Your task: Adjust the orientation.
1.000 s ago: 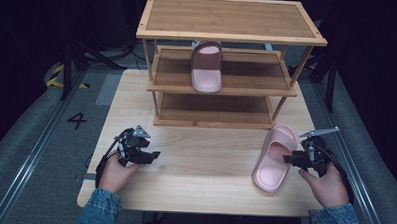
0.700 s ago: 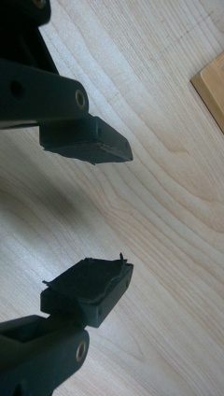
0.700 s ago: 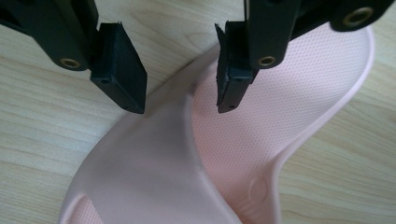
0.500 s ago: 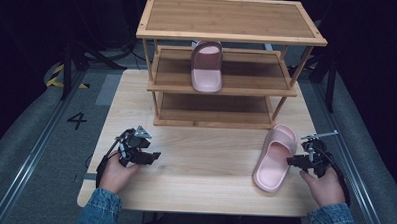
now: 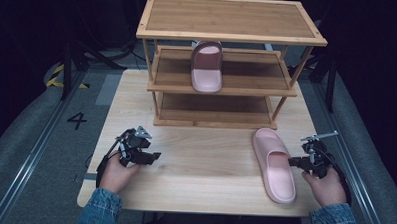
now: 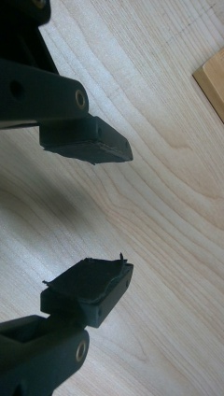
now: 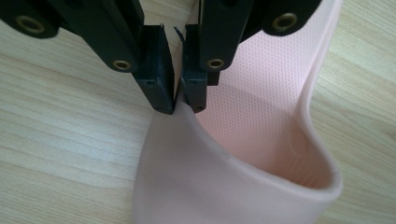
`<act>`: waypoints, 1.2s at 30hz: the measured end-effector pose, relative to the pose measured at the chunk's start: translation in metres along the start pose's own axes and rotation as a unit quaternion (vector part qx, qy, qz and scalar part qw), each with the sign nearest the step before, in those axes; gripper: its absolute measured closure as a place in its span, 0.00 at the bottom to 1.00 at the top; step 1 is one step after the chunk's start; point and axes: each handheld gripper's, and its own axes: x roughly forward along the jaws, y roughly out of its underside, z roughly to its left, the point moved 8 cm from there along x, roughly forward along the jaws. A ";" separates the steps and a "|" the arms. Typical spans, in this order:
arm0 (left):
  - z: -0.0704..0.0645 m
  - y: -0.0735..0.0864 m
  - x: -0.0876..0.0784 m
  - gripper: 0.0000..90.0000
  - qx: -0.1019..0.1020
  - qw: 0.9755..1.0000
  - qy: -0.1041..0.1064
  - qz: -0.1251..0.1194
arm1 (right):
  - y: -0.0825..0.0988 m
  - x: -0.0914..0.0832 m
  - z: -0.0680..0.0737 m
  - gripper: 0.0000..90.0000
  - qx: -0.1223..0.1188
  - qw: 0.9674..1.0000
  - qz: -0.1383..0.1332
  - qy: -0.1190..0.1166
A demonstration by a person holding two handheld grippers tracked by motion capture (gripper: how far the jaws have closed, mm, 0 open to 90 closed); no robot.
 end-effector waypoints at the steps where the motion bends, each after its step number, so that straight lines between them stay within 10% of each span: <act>1: 0.000 0.000 0.000 0.45 0.002 1.000 -0.002 0.001 | 0.000 0.000 0.001 0.93 -0.005 1.000 0.001 0.001; 36: 0.007 0.008 0.000 0.45 -0.010 1.000 0.002 -0.001 | -0.042 -0.054 0.039 0.96 -0.055 0.995 -0.061 -0.051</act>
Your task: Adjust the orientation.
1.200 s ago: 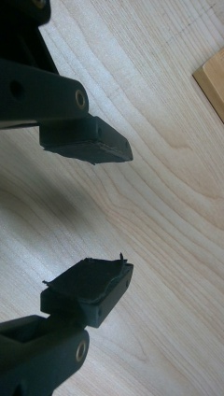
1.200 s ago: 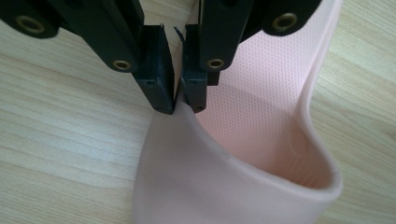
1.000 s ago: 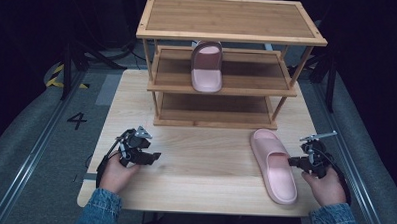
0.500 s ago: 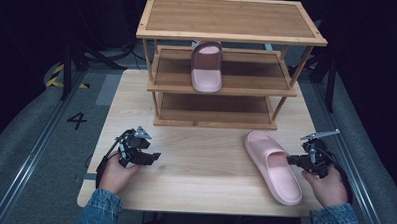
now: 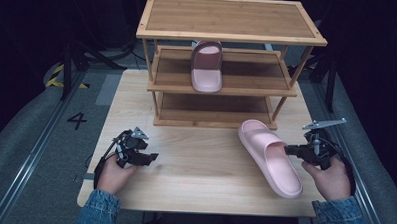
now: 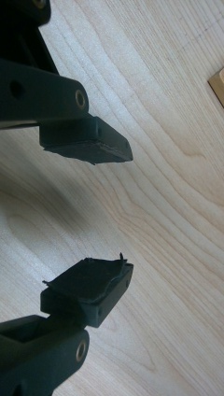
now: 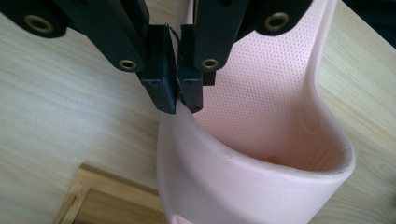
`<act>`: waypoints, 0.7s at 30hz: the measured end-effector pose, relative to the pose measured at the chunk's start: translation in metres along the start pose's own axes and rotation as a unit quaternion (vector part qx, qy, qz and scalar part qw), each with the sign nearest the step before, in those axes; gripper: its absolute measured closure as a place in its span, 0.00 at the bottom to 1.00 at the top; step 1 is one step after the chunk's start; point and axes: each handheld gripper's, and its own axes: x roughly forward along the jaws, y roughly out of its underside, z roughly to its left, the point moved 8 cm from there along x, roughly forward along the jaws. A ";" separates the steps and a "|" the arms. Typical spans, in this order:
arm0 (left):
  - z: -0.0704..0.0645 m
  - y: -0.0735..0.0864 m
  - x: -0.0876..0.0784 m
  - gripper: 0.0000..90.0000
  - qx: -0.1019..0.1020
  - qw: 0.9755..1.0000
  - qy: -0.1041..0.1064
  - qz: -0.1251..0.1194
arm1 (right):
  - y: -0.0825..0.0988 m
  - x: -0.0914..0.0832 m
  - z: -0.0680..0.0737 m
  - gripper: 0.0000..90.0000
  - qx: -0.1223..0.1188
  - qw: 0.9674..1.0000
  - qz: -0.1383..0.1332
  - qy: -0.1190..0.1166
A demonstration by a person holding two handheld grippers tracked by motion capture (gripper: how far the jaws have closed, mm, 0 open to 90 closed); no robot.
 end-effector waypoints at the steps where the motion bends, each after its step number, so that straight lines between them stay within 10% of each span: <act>1: 0.000 0.000 0.001 0.45 -0.001 1.000 -0.002 0.000 | -0.004 -0.004 0.001 0.96 -0.003 1.000 -0.001 0.003; 21: -0.003 -0.001 -0.001 0.45 0.004 1.000 -0.006 0.001 | -0.045 -0.052 0.001 0.96 -0.023 0.999 -0.039 0.001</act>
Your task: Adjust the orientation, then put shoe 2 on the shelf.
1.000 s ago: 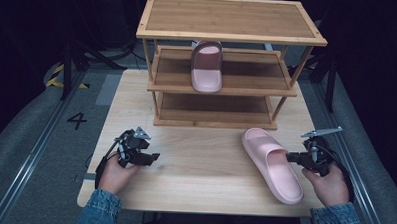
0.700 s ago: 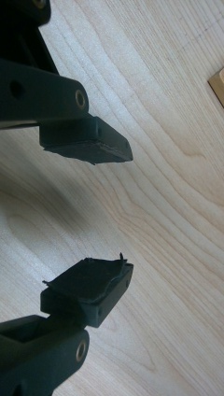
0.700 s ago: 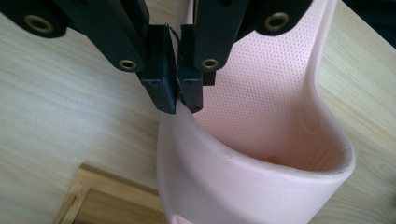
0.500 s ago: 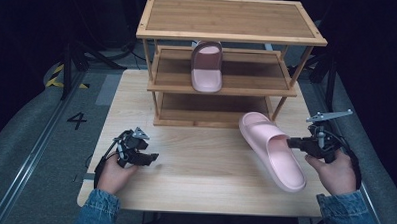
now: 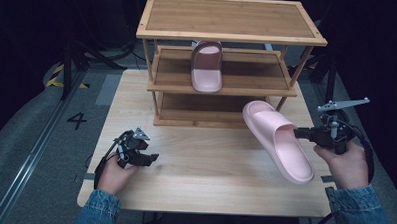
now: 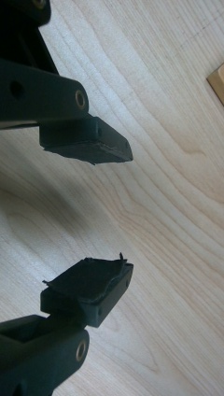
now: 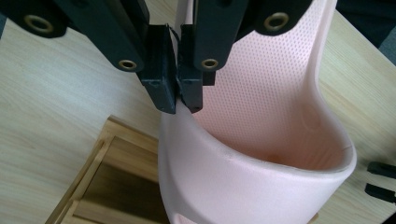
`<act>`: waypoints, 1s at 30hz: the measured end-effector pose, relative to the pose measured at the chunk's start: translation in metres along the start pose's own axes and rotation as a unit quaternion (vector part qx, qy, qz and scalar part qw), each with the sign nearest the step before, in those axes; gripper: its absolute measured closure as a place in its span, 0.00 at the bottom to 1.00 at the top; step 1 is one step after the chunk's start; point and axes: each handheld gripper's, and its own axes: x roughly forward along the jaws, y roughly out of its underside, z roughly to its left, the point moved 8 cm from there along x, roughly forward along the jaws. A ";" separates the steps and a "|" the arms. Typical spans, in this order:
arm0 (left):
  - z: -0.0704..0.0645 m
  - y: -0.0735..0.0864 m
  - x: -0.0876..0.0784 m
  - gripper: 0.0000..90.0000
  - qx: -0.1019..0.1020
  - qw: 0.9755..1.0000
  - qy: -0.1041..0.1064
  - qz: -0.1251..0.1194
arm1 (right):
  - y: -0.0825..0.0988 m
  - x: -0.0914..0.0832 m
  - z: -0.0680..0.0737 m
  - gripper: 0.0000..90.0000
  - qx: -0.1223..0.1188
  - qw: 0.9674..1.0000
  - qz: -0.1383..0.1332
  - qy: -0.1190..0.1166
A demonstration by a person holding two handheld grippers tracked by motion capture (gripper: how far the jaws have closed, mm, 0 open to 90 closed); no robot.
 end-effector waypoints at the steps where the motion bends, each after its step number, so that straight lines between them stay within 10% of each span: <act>1: -0.001 -0.001 0.000 0.45 -0.004 1.000 0.001 -0.002 | -0.002 -0.002 0.000 0.96 -0.001 1.000 -0.002 -0.001; 30: -0.002 0.000 -0.003 0.45 0.001 1.000 -0.002 -0.005 | -0.073 -0.034 -0.004 0.96 -0.004 0.999 -0.039 0.021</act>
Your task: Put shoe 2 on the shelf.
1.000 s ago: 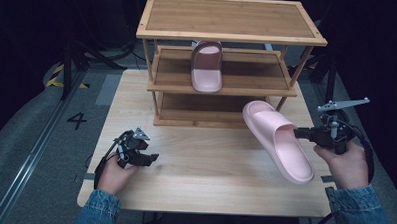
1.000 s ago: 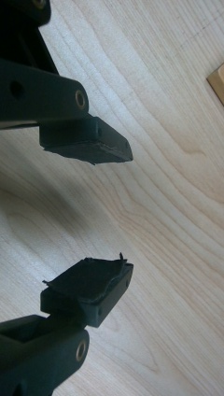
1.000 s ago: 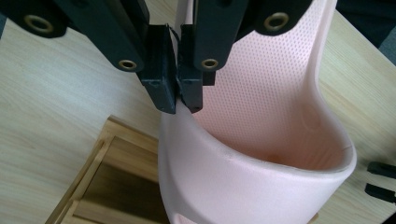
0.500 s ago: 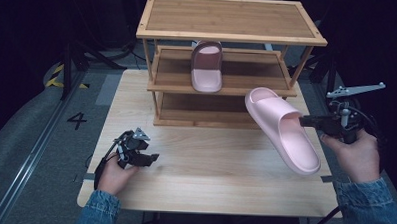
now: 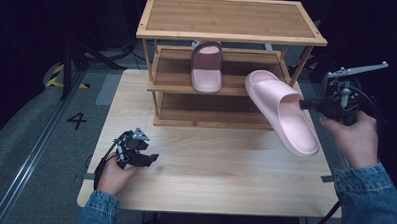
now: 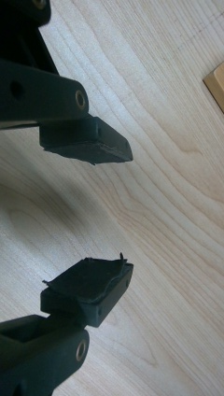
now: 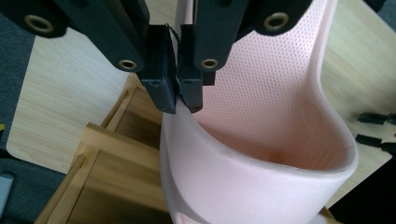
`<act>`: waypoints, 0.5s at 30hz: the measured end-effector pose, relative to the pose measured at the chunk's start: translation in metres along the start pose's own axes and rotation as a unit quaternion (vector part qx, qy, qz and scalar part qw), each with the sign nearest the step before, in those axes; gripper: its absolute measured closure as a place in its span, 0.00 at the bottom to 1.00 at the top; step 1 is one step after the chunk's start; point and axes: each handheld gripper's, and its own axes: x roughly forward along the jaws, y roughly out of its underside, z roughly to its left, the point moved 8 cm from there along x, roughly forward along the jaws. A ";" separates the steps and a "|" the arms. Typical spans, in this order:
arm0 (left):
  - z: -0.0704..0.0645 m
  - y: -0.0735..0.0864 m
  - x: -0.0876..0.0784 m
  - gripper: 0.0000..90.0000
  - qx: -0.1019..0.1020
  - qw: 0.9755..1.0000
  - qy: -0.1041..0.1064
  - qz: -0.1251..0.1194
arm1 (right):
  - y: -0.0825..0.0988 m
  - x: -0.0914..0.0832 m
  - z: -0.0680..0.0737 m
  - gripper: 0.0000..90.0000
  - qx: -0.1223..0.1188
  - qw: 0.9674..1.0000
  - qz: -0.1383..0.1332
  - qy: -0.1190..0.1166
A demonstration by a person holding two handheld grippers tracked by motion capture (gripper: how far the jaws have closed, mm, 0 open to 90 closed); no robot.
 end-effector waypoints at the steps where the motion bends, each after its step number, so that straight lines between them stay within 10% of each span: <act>1: 0.000 0.000 0.000 0.45 0.000 1.000 0.001 0.001 | -0.003 0.002 -0.001 0.96 0.000 1.000 0.000 0.002; 15: 0.000 0.000 0.000 0.45 -0.005 1.000 -0.001 -0.003 | -0.039 0.033 -0.011 0.96 0.012 0.999 0.010 0.028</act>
